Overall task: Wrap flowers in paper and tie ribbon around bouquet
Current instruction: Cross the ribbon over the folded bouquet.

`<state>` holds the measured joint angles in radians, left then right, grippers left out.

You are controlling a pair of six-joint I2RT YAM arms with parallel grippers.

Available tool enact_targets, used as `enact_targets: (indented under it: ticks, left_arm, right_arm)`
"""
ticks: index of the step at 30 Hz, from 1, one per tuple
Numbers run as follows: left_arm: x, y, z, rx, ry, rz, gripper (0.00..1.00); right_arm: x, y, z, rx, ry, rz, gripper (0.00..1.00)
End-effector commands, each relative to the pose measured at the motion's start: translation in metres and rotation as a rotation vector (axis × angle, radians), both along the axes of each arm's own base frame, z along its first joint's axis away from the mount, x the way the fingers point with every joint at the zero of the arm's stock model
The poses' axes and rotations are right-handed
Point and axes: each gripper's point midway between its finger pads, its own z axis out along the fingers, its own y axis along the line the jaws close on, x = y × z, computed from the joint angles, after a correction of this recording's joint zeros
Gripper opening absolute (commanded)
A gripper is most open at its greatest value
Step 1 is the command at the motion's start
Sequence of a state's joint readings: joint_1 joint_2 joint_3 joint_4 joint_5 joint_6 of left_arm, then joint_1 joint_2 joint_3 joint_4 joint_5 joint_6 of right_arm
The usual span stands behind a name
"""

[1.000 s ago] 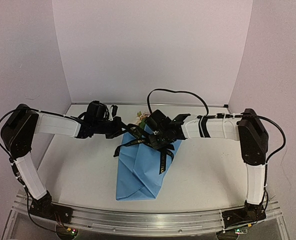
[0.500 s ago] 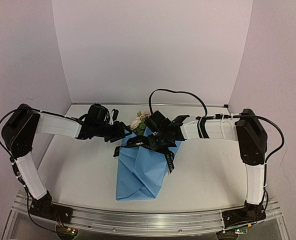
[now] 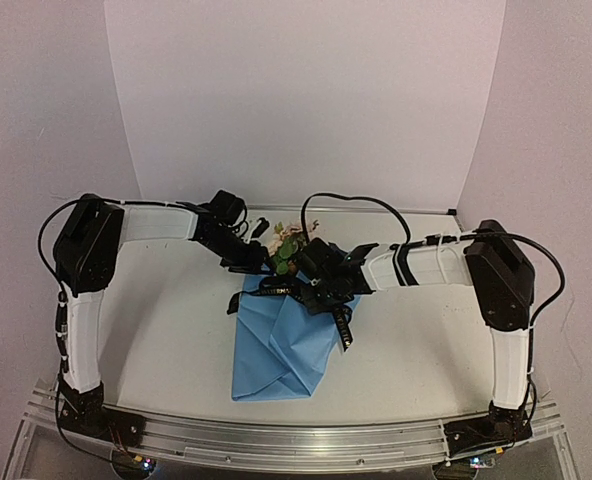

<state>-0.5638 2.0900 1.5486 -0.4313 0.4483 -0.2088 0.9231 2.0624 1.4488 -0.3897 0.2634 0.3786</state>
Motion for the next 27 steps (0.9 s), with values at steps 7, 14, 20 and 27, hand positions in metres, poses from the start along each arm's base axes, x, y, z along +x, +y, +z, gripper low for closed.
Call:
enact_targets:
  ticks: [7, 14, 20, 27]
  left_arm:
    - [-0.003, -0.015, -0.008, 0.043, 0.014, -0.120, 0.58]
    - [-0.009, -0.036, -0.021, 0.078, 0.006, -0.176, 0.58]
    - [-0.007, -0.047, -0.023, 0.074, -0.005, -0.192, 0.54]
    - [-0.008, -0.049, -0.020, 0.058, -0.008, -0.184, 0.18]
  right_arm:
    - [0.000, 0.014, 0.022, 0.074, -0.041, -0.002, 0.00]
    - [0.002, 0.015, 0.020, 0.071, -0.041, -0.002, 0.00]
    - [0.002, 0.016, 0.020, 0.072, -0.041, 0.000, 0.00]
    - [0.004, 0.017, 0.021, 0.072, -0.047, 0.000, 0.00]
